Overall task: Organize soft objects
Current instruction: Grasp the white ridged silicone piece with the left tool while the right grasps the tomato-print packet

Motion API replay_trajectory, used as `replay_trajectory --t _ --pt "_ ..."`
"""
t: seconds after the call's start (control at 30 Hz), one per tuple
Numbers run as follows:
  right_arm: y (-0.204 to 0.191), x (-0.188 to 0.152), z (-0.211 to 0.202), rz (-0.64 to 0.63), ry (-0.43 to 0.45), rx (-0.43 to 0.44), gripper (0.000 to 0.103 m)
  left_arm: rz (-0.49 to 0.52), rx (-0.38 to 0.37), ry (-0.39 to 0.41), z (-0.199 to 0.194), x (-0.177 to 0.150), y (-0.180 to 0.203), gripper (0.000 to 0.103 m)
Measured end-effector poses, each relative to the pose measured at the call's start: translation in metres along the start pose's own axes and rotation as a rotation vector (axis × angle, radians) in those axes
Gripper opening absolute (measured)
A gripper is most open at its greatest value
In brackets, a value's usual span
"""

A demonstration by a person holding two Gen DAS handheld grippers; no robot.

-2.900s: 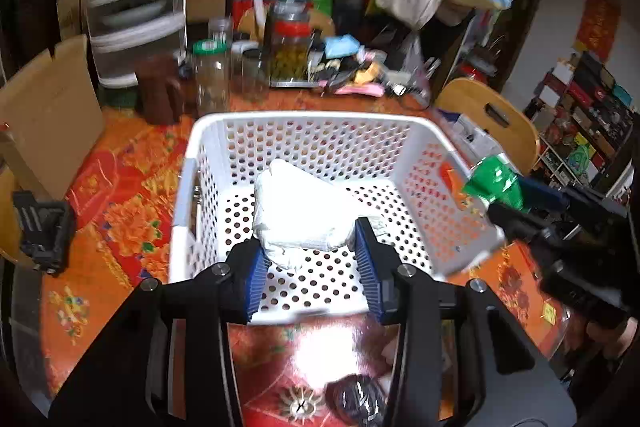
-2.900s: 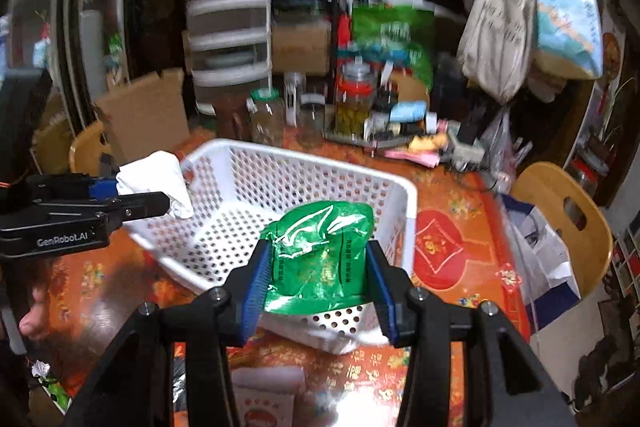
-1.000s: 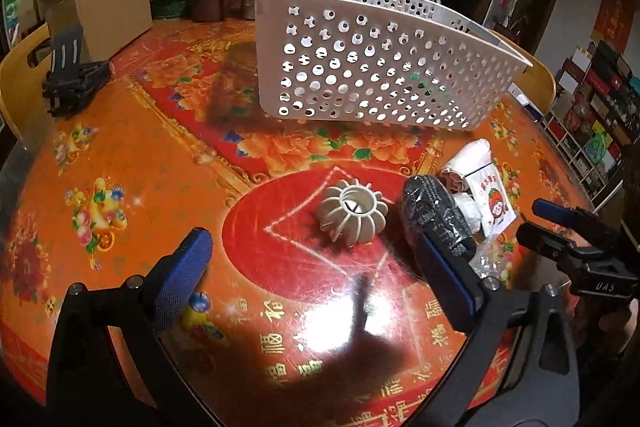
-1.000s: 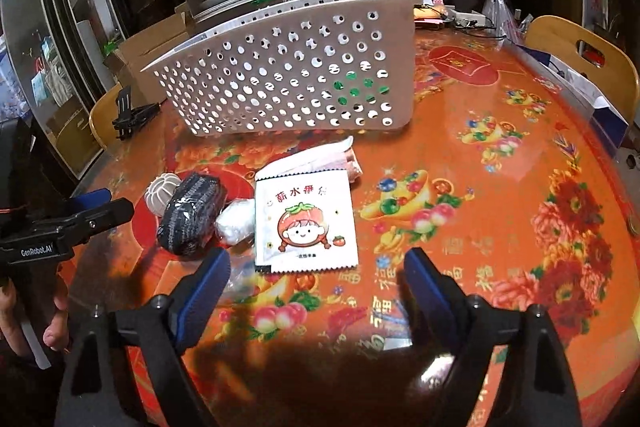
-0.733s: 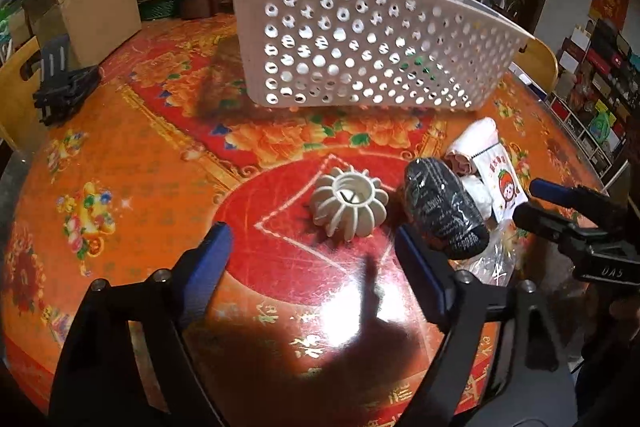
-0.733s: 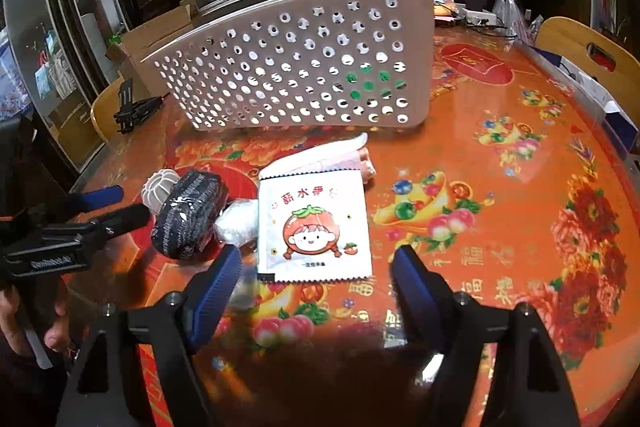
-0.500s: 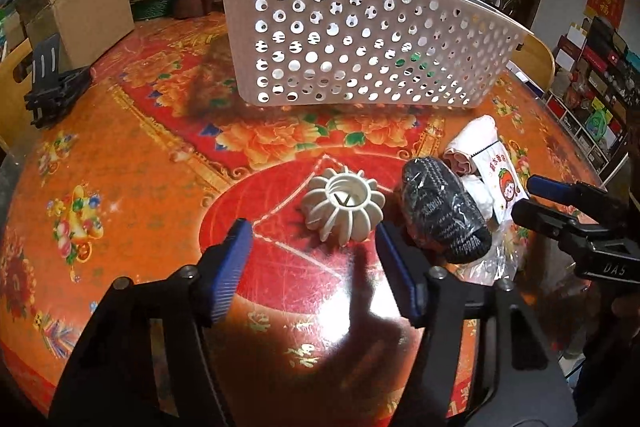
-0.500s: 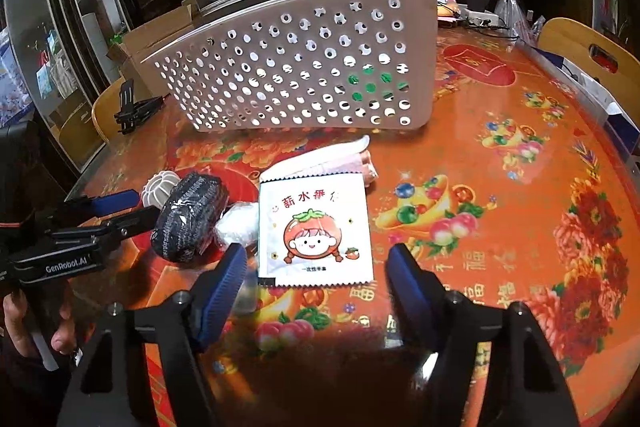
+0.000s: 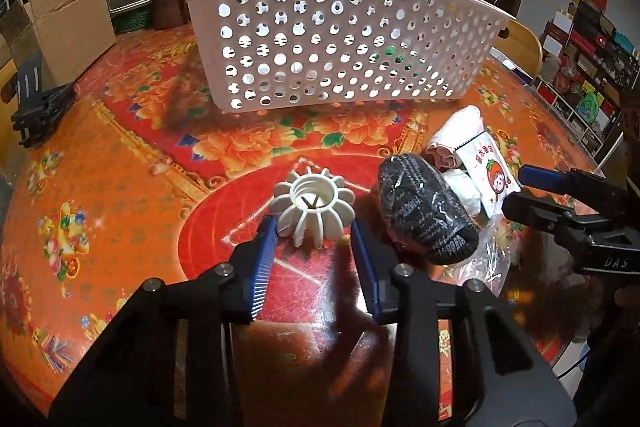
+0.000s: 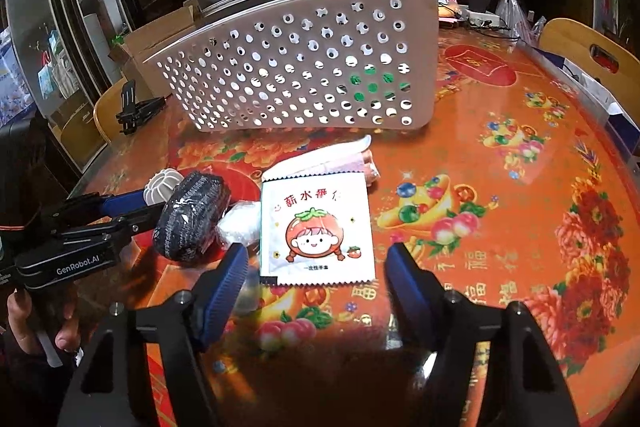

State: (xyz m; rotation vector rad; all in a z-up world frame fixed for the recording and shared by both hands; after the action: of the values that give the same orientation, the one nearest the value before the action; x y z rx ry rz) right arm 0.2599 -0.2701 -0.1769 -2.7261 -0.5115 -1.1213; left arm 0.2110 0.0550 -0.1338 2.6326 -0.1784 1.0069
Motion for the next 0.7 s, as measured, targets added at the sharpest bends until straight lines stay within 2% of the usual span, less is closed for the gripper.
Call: replay_trajectory --t 0.33,0.7 --pt "0.0 -0.001 0.0 -0.001 0.0 -0.001 0.072 0.012 0.002 0.02 -0.006 -0.001 0.002 0.035" --pt "-0.005 0.003 0.006 -0.035 -0.011 -0.049 0.072 0.0 -0.005 0.044 -0.011 0.0 -0.001 0.034"
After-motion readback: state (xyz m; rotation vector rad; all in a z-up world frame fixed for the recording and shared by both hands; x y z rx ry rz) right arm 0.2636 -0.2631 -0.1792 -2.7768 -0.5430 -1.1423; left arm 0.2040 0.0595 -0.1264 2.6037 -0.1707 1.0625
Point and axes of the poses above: each gripper's, at about its wrist camera, not at the fingertips, and z roughly the way its jaws point, y to its right, x to its top, the point moved 8 cm from there along z, roughly the way its jaws point, and after that the axes turned 12 degrees about -x, right-handed, at the moved point
